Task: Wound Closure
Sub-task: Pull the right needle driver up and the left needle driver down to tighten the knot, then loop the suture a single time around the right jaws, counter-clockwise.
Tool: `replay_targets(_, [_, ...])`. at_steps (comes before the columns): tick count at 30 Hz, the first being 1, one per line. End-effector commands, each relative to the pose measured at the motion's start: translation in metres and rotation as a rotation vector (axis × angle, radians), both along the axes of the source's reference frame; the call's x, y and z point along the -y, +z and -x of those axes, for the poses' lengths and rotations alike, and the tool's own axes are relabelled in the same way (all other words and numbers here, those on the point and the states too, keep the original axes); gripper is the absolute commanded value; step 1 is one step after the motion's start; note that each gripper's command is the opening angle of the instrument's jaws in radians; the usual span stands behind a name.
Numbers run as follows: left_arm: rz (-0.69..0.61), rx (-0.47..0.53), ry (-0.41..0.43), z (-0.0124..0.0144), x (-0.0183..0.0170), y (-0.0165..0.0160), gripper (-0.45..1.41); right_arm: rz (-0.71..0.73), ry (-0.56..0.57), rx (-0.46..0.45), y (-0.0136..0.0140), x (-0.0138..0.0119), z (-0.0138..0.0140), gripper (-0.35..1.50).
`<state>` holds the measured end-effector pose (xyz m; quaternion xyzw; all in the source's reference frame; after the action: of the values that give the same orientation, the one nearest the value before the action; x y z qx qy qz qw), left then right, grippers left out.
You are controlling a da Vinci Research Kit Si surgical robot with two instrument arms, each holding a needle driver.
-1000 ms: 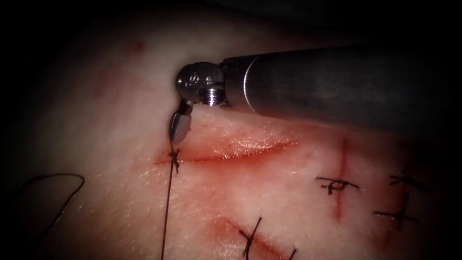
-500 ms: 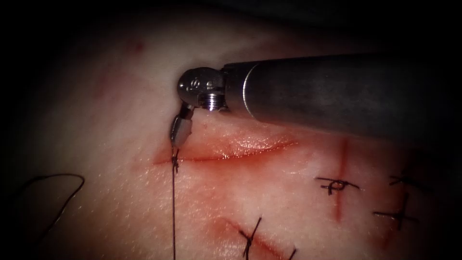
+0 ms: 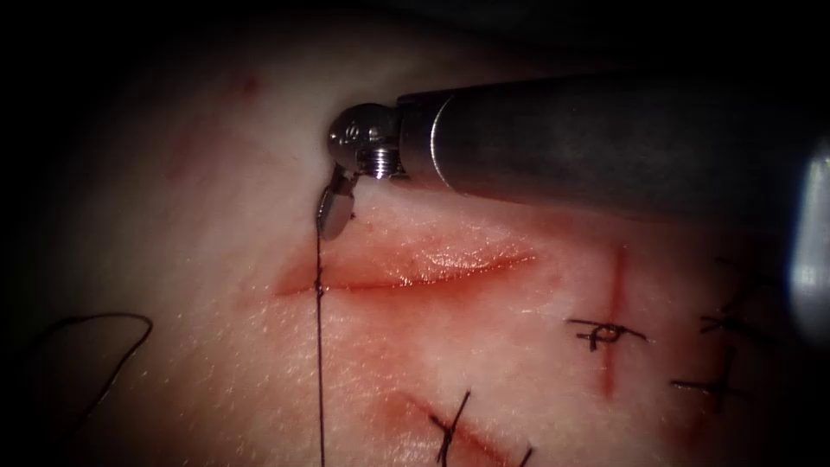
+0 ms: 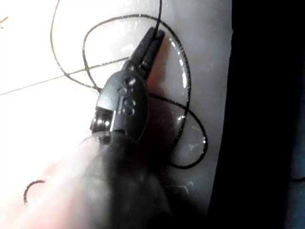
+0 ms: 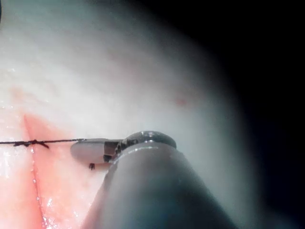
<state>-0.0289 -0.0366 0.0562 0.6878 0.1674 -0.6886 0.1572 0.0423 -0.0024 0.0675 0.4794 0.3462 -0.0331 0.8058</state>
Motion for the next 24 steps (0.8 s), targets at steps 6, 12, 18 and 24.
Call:
replay_targets(6, [-0.011,0.013,0.028,0.0005,0.0013,-0.0001,-0.45,0.009,-0.002,-0.001,0.0001,0.0004,-0.0014,-0.35])
replay_targets(12, [-0.014,-0.004,-0.001,0.0002,-0.0004,-0.0009,-0.45,0.001,0.004,-0.024,0.0000,0.0007,-0.0014,-0.35])
replay_targets(18, [0.061,-0.056,-0.102,-0.0021,-0.0060,-0.0040,-0.45,-0.013,0.105,-0.159,-0.0013,0.0013,-0.0012,0.88])
replay_targets(24, [0.144,-0.131,-0.183,-0.0056,-0.0122,-0.0076,-0.45,0.010,0.189,-0.240,-0.0026,-0.0012,0.0005,1.13])
